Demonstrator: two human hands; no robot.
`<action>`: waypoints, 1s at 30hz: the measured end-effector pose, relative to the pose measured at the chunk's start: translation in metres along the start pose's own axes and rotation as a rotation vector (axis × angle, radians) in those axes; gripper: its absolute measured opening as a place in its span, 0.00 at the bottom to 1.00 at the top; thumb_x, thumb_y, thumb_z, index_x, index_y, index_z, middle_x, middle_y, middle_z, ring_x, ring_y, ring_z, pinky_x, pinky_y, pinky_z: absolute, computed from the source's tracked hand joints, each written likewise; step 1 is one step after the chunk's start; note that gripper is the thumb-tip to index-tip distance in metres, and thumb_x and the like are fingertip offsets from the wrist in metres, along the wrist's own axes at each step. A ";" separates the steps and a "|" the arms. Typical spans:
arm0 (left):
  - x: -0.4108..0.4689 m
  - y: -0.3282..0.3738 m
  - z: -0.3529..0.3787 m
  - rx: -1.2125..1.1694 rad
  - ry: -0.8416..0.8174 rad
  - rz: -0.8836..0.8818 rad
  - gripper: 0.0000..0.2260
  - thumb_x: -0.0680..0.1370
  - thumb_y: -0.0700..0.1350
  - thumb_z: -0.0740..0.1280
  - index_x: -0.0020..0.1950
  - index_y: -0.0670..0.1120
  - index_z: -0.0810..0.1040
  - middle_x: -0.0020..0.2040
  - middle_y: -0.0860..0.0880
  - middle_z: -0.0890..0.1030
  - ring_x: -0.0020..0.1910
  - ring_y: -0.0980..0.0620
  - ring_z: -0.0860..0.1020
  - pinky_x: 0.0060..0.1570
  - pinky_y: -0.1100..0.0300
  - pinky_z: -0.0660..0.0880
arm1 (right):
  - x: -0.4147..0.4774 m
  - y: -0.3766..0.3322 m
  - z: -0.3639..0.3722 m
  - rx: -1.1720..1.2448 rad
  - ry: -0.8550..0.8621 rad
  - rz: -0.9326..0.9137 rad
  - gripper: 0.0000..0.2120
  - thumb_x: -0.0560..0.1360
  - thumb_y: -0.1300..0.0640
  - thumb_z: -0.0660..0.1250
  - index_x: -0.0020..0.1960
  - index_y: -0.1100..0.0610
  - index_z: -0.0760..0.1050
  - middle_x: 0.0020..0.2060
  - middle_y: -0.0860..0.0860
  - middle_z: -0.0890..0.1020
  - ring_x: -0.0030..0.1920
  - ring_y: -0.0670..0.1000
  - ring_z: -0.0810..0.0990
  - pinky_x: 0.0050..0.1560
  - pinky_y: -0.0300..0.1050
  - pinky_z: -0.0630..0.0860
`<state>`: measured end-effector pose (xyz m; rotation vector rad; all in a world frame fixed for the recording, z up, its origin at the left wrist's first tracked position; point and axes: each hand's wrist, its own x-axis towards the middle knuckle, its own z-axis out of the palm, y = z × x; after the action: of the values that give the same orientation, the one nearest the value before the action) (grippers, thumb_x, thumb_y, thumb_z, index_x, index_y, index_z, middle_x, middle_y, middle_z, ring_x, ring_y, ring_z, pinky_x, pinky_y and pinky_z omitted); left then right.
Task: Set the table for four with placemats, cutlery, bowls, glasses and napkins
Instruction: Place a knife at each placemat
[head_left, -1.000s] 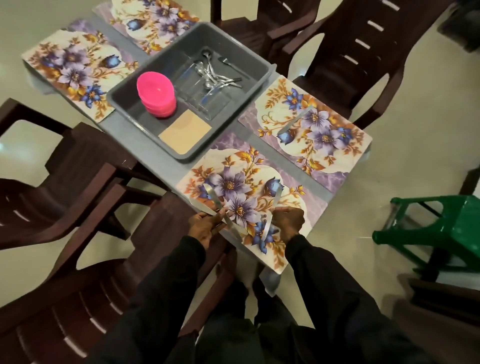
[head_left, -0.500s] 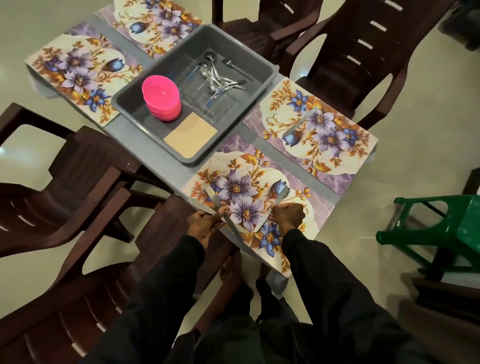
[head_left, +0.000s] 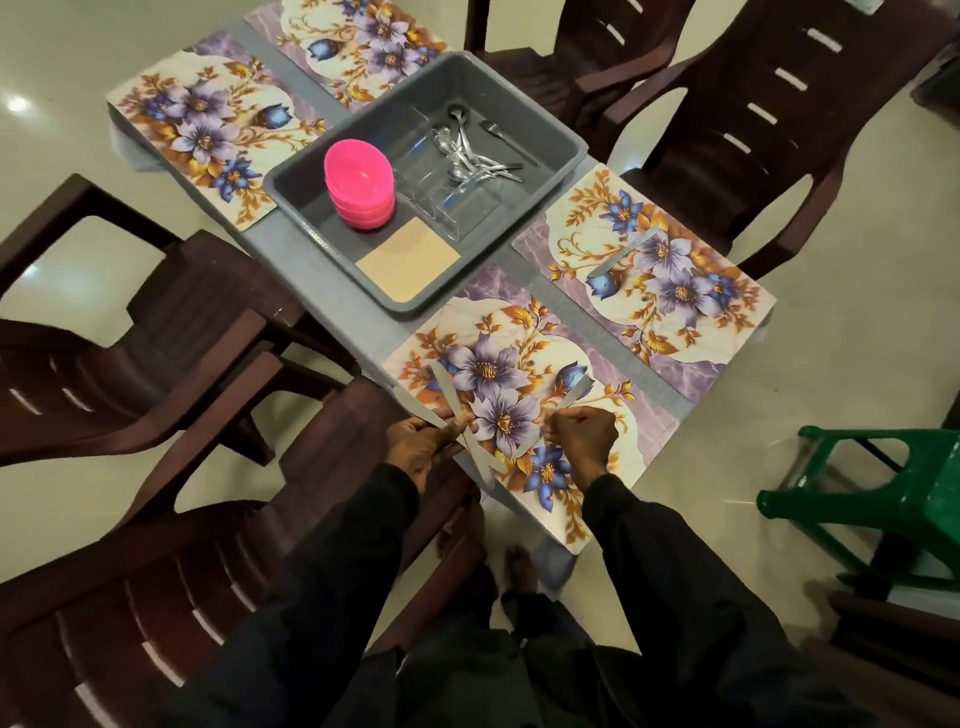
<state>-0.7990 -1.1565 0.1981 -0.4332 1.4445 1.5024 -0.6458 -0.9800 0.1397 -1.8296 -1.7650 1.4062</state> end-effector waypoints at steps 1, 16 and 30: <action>-0.007 -0.002 0.001 -0.005 -0.008 0.008 0.14 0.72 0.33 0.76 0.57 0.35 0.82 0.52 0.39 0.86 0.50 0.43 0.86 0.47 0.52 0.84 | -0.007 -0.005 0.000 0.033 -0.068 -0.038 0.08 0.78 0.55 0.71 0.43 0.57 0.84 0.37 0.52 0.86 0.39 0.52 0.86 0.44 0.44 0.83; -0.149 -0.082 -0.050 -0.170 0.006 0.214 0.12 0.75 0.31 0.72 0.59 0.34 0.82 0.53 0.36 0.85 0.50 0.43 0.86 0.44 0.59 0.82 | -0.157 -0.058 0.010 -0.080 -0.847 -0.405 0.15 0.72 0.54 0.79 0.39 0.66 0.82 0.34 0.64 0.83 0.33 0.53 0.80 0.39 0.54 0.79; -0.321 -0.146 -0.280 -0.406 0.195 0.475 0.15 0.81 0.29 0.62 0.67 0.33 0.74 0.60 0.38 0.83 0.61 0.42 0.82 0.58 0.54 0.80 | -0.400 -0.068 0.117 -0.229 -1.258 -0.490 0.10 0.78 0.56 0.72 0.45 0.64 0.81 0.34 0.58 0.84 0.34 0.55 0.85 0.28 0.39 0.76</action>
<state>-0.6311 -1.5602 0.3067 -0.5140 1.4545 2.2060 -0.7008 -1.3610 0.3127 -0.2973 -2.6687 2.3651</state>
